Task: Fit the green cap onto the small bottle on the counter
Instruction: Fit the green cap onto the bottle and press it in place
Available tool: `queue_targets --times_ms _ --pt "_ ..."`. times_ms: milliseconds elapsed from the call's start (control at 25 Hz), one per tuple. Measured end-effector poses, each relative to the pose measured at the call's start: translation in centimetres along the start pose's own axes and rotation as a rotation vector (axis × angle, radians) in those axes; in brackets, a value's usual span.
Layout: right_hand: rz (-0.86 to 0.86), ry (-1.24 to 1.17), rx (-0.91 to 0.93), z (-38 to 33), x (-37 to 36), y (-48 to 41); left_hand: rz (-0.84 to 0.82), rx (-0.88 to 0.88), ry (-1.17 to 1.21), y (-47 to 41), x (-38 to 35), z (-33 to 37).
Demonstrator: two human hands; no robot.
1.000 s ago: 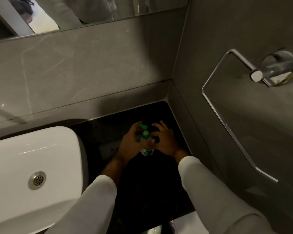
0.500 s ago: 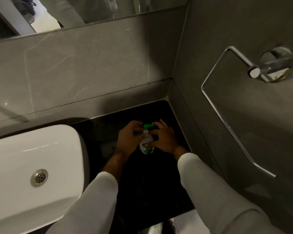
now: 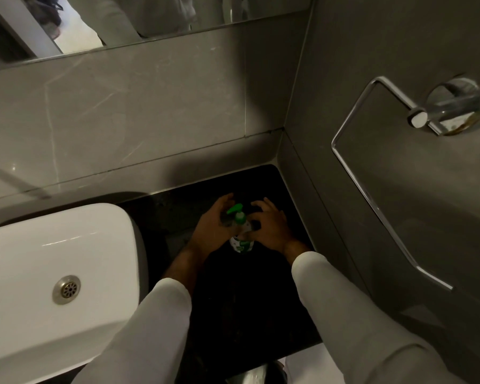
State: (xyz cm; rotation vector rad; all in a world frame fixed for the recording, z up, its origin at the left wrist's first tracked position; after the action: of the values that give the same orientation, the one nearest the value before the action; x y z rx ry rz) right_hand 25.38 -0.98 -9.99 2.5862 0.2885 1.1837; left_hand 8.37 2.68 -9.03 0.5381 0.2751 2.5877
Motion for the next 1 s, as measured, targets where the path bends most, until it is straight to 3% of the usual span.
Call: queue_targets --times_ms 160,320,480,640,720,840,1000 --pt "0.001 0.0 -0.01 -0.3 -0.5 -0.2 0.174 -0.008 -0.017 0.2 0.1 0.1" --pt "-0.016 0.003 -0.03 0.1 -0.4 -0.2 0.012 0.051 0.183 -0.1 0.4 -0.3" --pt "0.002 -0.024 -0.012 -0.3 -0.7 -0.3 0.136 0.053 -0.064 -0.2 0.9 0.2" --pt "0.019 -0.03 -0.035 0.1 -0.5 -0.3 -0.018 0.03 -0.128 -0.4 0.9 0.5" --pt "0.025 -0.039 -0.029 0.1 -0.4 -0.2 0.012 0.051 -0.127 0.0 0.7 0.8" --pt "0.022 -0.031 -0.018 -0.4 -0.5 -0.1 0.119 -0.028 -0.323 -0.1 0.4 1.6" --pt "0.007 -0.03 -0.011 -0.5 -0.2 -0.1 0.095 -0.108 -0.559 -0.2 0.3 1.8"
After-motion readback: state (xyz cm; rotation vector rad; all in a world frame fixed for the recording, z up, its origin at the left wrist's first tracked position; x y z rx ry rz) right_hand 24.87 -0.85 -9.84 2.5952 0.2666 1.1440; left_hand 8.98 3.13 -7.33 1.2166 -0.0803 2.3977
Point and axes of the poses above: each hand's wrist, its own y-axis away from the middle knuckle, its own x-axis out of the back of the hand, z = x × y, the point moved 4 cm from there along -y, towards the middle knuckle, and after that the axes turned 3 degrees about y, right-handed, at the moved point
